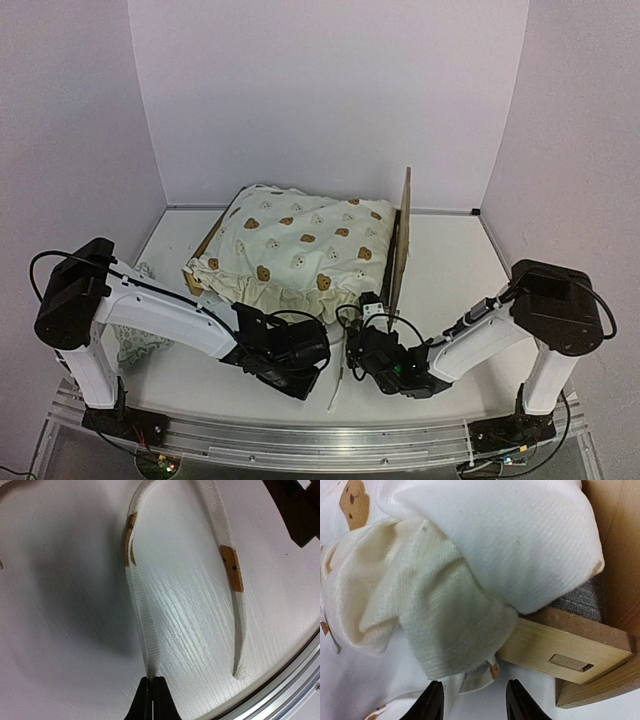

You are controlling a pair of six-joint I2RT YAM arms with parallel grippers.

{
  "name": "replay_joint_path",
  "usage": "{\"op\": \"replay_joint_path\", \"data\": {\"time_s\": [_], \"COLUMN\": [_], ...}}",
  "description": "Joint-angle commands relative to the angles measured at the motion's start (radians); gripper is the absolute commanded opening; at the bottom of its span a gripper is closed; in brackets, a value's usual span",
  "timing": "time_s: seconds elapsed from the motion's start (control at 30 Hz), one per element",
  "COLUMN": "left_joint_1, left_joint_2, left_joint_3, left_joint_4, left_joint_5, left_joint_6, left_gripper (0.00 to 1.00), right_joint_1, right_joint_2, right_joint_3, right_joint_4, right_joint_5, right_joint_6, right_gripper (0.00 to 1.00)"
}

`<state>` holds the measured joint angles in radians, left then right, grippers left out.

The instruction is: Set up the pet bed

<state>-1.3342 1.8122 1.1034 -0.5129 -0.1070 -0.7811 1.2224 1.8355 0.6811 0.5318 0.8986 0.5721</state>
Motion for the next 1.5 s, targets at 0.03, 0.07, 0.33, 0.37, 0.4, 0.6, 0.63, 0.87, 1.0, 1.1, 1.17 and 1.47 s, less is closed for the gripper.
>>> {"op": "replay_joint_path", "data": {"time_s": [0.03,0.07,0.33,0.37,0.4,0.6,0.63,0.87,1.0,1.1,1.17,1.47], "left_joint_1": [-0.001,-0.001,-0.001,-0.002,-0.002,-0.001,-0.002,-0.001,-0.001,-0.002,-0.002,-0.002], "left_joint_2": [-0.018,-0.019,-0.026,-0.03,-0.033,-0.051,-0.053,-0.063,-0.045,-0.035,-0.034,-0.04], "left_joint_3": [-0.003,-0.003,0.0,0.001,0.001,0.017,0.021,0.058,0.104,0.12,0.12,0.107], "left_joint_4": [0.021,0.022,0.024,0.023,0.022,0.006,0.004,0.01,0.005,-0.003,-0.003,-0.006], "left_joint_5": [0.004,0.005,0.007,0.007,0.004,-0.018,-0.024,-0.051,-0.053,-0.054,-0.054,-0.038], "left_joint_6": [0.017,0.017,0.017,0.017,0.017,0.023,0.026,0.06,0.09,0.098,0.096,0.083], "left_gripper": [0.0,0.0,0.0,0.0,0.0,0.0,0.0,0.0,0.0,0.0,0.0,0.0], "right_joint_1": [-0.005,-0.006,-0.014,-0.014,-0.014,-0.013,-0.014,-0.014,-0.014,-0.014,-0.015,-0.054], "right_joint_2": [0.056,0.065,0.129,0.129,0.127,0.05,0.032,-0.085,-0.104,-0.075,-0.051,0.027], "right_joint_3": [0.012,0.009,-0.036,-0.044,-0.055,-0.15,-0.165,-0.258,-0.247,-0.229,-0.207,-0.14], "right_joint_4": [0.166,0.19,0.438,0.456,0.472,0.506,0.506,0.47,0.412,0.404,0.401,0.399], "right_joint_5": [0.106,0.112,0.108,0.101,0.093,-0.012,-0.036,-0.155,-0.181,-0.182,-0.178,-0.092], "right_joint_6": [-0.072,-0.085,-0.256,-0.269,-0.28,-0.295,-0.293,-0.259,-0.252,-0.255,-0.268,-0.29], "right_gripper": [0.4,0.38,0.05,0.02,0.0,0.0,0.0,0.0,0.0,0.1,0.22,0.36]}}
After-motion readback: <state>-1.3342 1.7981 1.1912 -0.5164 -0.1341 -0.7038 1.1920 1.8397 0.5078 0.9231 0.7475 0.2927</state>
